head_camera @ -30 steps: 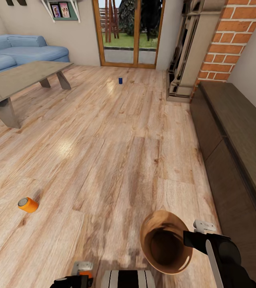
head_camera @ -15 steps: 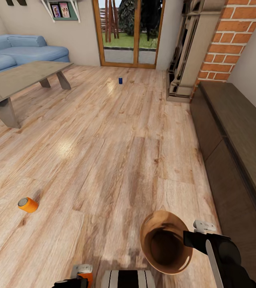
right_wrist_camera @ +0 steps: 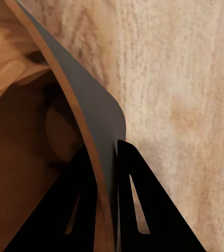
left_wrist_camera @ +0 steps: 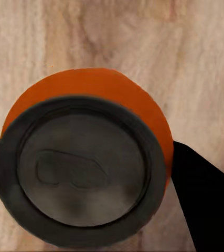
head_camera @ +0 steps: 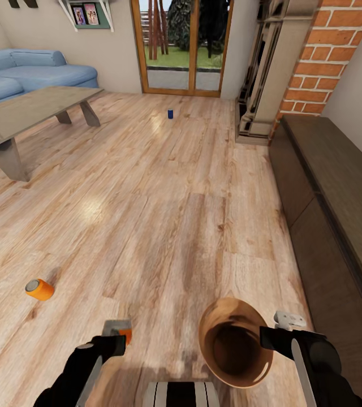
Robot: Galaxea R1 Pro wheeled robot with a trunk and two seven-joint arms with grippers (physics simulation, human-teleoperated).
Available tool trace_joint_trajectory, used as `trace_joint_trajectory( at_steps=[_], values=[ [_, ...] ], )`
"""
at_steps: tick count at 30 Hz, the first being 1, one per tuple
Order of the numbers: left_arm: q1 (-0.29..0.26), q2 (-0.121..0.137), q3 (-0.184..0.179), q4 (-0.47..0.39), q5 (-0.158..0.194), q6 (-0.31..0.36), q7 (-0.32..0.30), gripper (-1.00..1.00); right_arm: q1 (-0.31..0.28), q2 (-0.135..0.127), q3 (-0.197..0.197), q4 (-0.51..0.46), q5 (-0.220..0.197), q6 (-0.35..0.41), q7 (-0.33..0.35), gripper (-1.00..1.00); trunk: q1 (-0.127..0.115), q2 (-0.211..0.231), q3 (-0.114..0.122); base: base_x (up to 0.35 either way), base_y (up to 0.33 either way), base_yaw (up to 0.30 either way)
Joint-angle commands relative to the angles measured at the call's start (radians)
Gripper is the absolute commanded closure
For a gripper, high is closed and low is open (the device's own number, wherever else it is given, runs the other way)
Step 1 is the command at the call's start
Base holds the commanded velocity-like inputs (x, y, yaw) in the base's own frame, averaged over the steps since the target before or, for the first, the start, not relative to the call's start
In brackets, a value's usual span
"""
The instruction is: Put the three can of soda from the living room inside the tash can in the kitchen.
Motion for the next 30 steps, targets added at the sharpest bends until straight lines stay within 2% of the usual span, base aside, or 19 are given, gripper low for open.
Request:
trace_joint_trajectory(
  at_steps=[1,2,3,6,8,9,10,11,12,13,15,17,19,22,23,26,30],
  values=[
    [0.018,0.004,0.000,-0.072,0.000,0.043,-0.001,1.00,0.000,0.000,0.000,0.000,-0.020,0.001,0.004,1.00,0.000,0.000,0.000,0.000,0.000,0.000],
    [0.037,0.011,0.000,-0.135,0.000,0.080,-0.002,1.00,0.000,0.001,0.000,0.000,-0.020,0.001,0.004,1.00,0.000,0.000,0.000,0.000,0.000,0.000],
    [0.069,0.027,-0.001,-0.247,0.000,0.153,-0.002,1.00,0.000,0.001,0.000,0.000,-0.020,0.001,0.004,1.00,0.000,0.000,0.000,0.000,0.000,0.000],
    [0.104,0.058,-0.001,-0.371,0.008,0.257,-0.005,1.00,0.000,0.001,0.000,0.000,-0.020,0.001,0.004,1.00,0.000,0.000,0.000,0.000,0.000,0.000],
    [0.113,0.079,-0.001,-0.409,0.011,0.302,-0.044,1.00,0.000,0.000,0.000,0.000,-0.020,0.001,0.004,1.00,0.000,0.000,0.000,0.000,0.000,0.000],
    [0.115,0.086,0.000,-0.416,0.011,0.313,-0.092,1.00,0.000,0.000,0.000,-0.001,-0.020,0.001,0.004,1.00,0.000,0.000,0.000,0.000,0.000,0.000],
    [0.117,0.103,0.002,-0.425,0.011,0.324,-0.236,1.00,-0.001,0.000,0.000,-0.002,-0.020,0.001,0.004,1.00,0.000,0.000,0.000,0.000,0.000,0.000],
    [0.117,0.111,0.005,-0.426,0.011,0.328,-0.319,1.00,-0.001,-0.001,0.000,-0.002,-0.019,0.001,0.005,1.00,0.000,0.000,0.000,0.000,0.000,0.000],
    [0.117,0.115,0.006,-0.427,0.011,0.329,-0.359,1.00,-0.001,-0.002,0.000,-0.003,-0.019,0.001,0.006,1.00,0.000,0.000,0.000,0.000,0.000,0.000],
    [0.117,0.126,0.010,-0.427,0.010,0.330,-0.466,1.00,-0.001,-0.003,0.000,-0.003,-0.019,0.001,0.006,1.00,0.000,0.000,0.000,0.000,0.000,0.000],
    [0.118,0.138,0.014,-0.427,0.008,0.331,-0.577,1.00,-0.001,-0.005,0.000,-0.004,-0.019,0.001,0.007,1.00,0.000,0.000,0.000,0.000,0.000,0.000],
    [0.117,0.142,0.018,-0.427,0.008,0.331,-0.613,1.00,-0.004,-0.001,0.008,-0.004,-0.019,0.001,0.008,1.00,0.000,0.000,0.000,0.000,0.000,0.000],
    [0.117,0.144,0.020,-0.427,0.008,0.331,-0.629,1.00,-0.016,0.002,0.040,-0.004,-0.019,-0.038,0.007,1.00,0.000,0.000,0.000,0.000,0.000,0.000],
    [0.116,0.145,0.021,-0.428,0.010,0.333,-0.637,1.00,-0.052,0.006,0.080,-0.005,-0.018,-0.058,0.001,1.00,0.000,0.000,0.000,0.000,0.000,0.000],
    [0.115,0.144,0.022,-0.429,0.011,0.334,-0.639,1.00,-0.080,0.007,0.091,-0.005,-0.018,-0.058,-0.009,1.00,0.000,0.000,0.000,0.000,0.000,0.000],
    [0.112,0.142,0.023,-0.430,0.011,0.342,-0.649,1.00,-0.134,0.007,0.100,-0.005,-0.018,-0.042,-0.022,1.00,0.000,0.000,0.000,0.000,0.000,0.000],
    [0.105,0.140,0.024,-0.430,0.011,0.381,-0.703,1.00,-0.186,0.007,0.103,-0.005,-0.018,0.001,-0.025,1.00,0.000,0.000,0.000,0.000,0.000,0.000]
  ],
)
